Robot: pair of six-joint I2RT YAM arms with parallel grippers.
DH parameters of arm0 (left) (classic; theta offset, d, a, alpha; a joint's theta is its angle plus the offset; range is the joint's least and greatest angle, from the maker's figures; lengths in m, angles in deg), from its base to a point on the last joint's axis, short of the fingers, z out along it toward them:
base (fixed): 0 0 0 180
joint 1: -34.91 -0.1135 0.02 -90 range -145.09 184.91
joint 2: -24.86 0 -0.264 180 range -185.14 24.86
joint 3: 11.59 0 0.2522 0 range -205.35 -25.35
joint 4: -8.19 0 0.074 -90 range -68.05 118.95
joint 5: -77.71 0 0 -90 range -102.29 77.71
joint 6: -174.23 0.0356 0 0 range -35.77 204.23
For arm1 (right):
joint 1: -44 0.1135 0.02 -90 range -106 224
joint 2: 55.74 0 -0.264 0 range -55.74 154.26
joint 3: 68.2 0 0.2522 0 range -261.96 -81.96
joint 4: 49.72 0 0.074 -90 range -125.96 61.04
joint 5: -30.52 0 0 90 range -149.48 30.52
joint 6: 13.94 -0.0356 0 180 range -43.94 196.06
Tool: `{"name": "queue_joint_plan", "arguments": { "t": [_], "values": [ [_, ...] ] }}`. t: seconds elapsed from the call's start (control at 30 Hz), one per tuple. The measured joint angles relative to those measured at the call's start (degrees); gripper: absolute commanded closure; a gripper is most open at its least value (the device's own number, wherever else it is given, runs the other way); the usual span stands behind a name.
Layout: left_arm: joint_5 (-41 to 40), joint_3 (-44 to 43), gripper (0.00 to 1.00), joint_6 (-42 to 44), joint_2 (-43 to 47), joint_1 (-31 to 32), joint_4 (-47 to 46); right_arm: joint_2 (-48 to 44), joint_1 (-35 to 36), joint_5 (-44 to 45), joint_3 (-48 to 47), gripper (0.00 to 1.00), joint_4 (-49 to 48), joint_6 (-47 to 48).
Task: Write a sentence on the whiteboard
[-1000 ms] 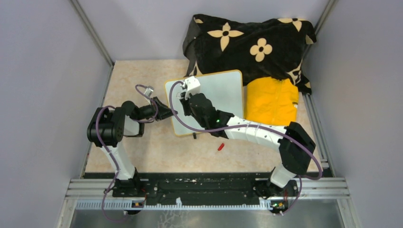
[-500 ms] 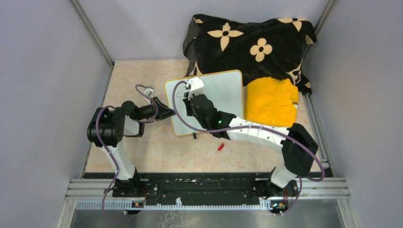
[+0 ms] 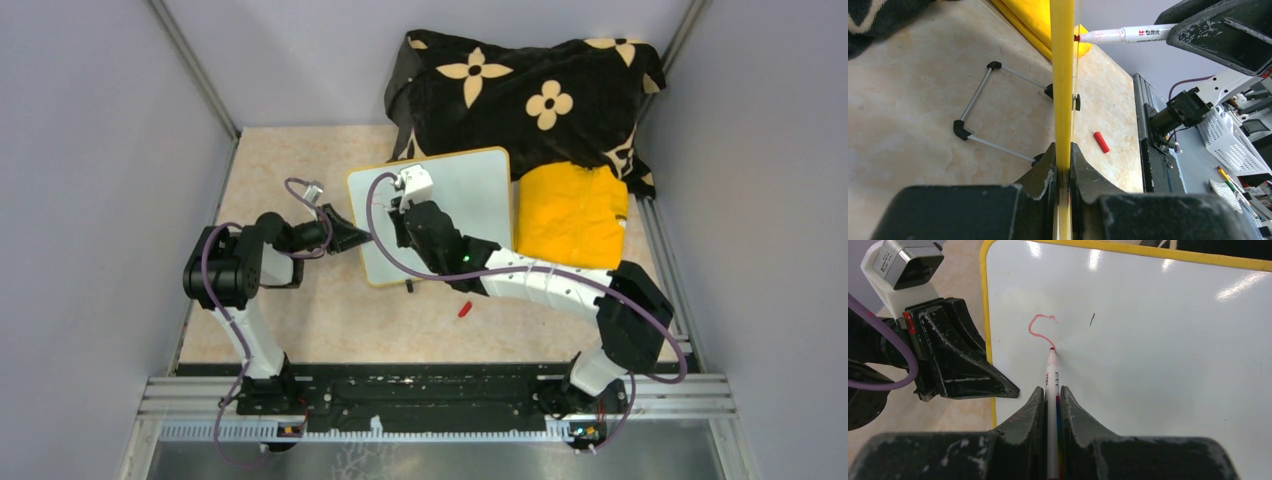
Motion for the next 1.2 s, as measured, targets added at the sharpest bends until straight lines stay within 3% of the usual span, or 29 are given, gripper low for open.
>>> {"name": "queue_joint_plan", "arguments": {
  "t": [0.87,1.2],
  "values": [
    [0.0,0.0,1.0,0.2,0.0,0.0,0.0,1.9,-0.1,-8.1,-0.7,1.0,0.1,-1.0],
    [0.2,0.0,1.0,0.5,0.0,0.0,0.0,-8.3,-0.6,-5.4,2.6,1.0,1.4,-0.4]
  ]
}}
